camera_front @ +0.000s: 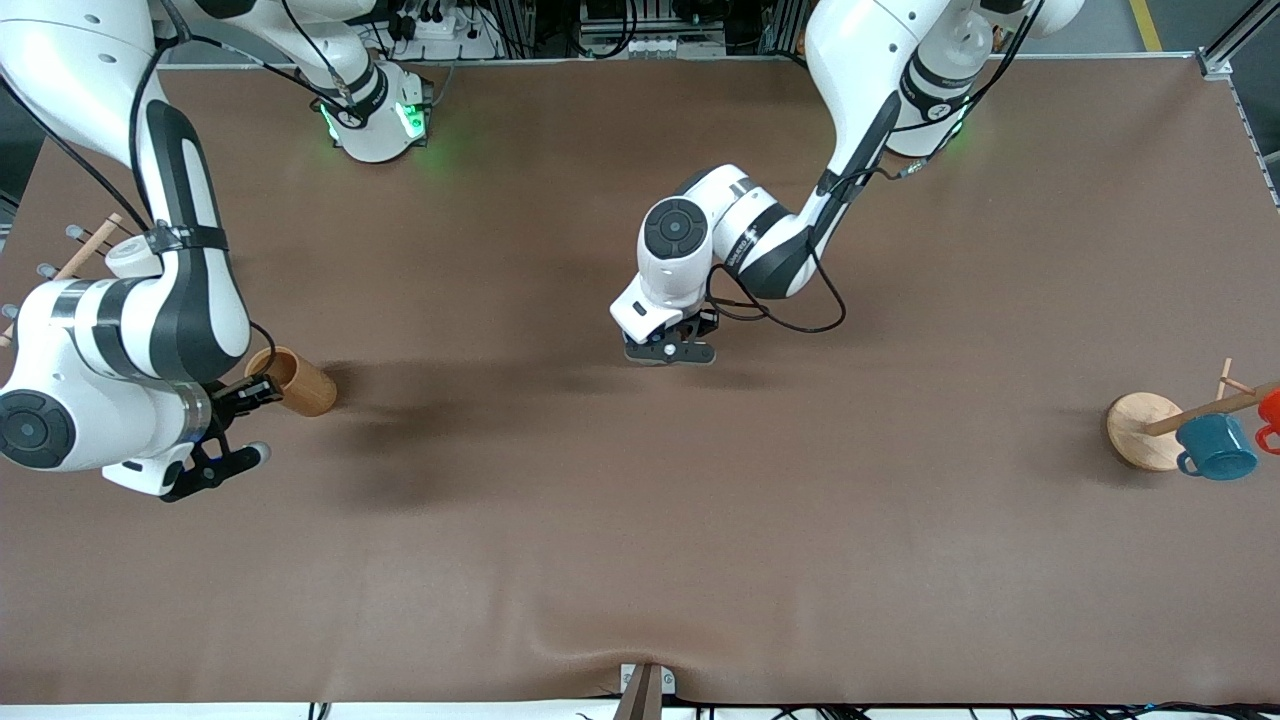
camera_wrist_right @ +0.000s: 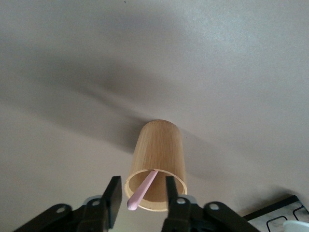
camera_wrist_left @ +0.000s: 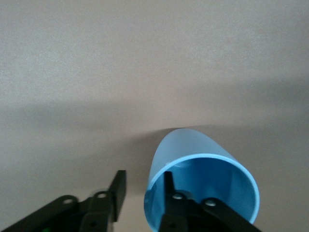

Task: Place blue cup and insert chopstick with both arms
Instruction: 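Carry the blue cup with the left gripper while the right gripper reaches the chopstick, then set the blue cup down, open the left gripper while the right gripper grasps the chopstick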

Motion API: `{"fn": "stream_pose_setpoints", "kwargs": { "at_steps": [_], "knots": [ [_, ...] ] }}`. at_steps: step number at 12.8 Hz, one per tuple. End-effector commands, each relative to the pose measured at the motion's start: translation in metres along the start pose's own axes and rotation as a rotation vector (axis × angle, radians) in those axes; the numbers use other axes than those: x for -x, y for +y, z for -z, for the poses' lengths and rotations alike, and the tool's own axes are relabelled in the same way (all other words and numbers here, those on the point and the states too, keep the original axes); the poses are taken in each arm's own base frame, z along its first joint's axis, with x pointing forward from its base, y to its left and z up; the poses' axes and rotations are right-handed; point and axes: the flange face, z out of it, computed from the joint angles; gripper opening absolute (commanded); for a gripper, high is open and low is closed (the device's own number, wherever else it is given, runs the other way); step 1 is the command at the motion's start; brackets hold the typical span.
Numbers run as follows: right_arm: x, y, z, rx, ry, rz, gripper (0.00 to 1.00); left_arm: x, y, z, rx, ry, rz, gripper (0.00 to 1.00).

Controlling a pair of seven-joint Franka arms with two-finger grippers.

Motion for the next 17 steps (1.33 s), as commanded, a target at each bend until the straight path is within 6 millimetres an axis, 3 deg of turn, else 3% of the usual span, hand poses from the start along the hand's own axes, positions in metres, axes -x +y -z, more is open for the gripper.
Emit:
{"fn": "stream_pose_setpoints", "kwargs": {
  "at_steps": [1,3,6,7,9,10,14,17],
  "knots": [
    [0.003,0.002,0.007,-0.007,0.002,0.005,0.43,-0.004,-0.003,0.020,-0.018,0.017,0.023,1.00],
    [0.005,0.002,0.006,-0.014,-0.010,0.003,0.43,-0.010,-0.014,0.048,-0.019,0.029,0.043,1.00],
    [0.006,0.002,0.005,-0.023,-0.021,0.003,0.43,-0.027,-0.064,0.135,-0.008,0.053,0.120,1.00],
    [0.007,0.003,0.004,-0.025,-0.022,0.002,0.37,-0.034,-0.085,0.161,0.002,0.064,0.155,1.00],
    [0.007,0.003,0.005,-0.024,-0.021,0.002,0.08,-0.052,-0.132,0.206,0.021,0.098,0.229,1.00],
    [0.007,0.004,0.005,-0.024,-0.021,0.002,0.00,-0.057,-0.148,0.219,0.007,0.098,0.259,1.00],
    [0.010,0.004,0.007,-0.029,-0.027,0.002,0.00,-0.093,-0.267,0.283,-0.028,0.056,0.426,1.00],
    [0.019,0.002,0.020,-0.030,-0.039,0.003,0.00,-0.082,-0.349,0.335,-0.024,0.082,0.519,1.00]
  ]
}}
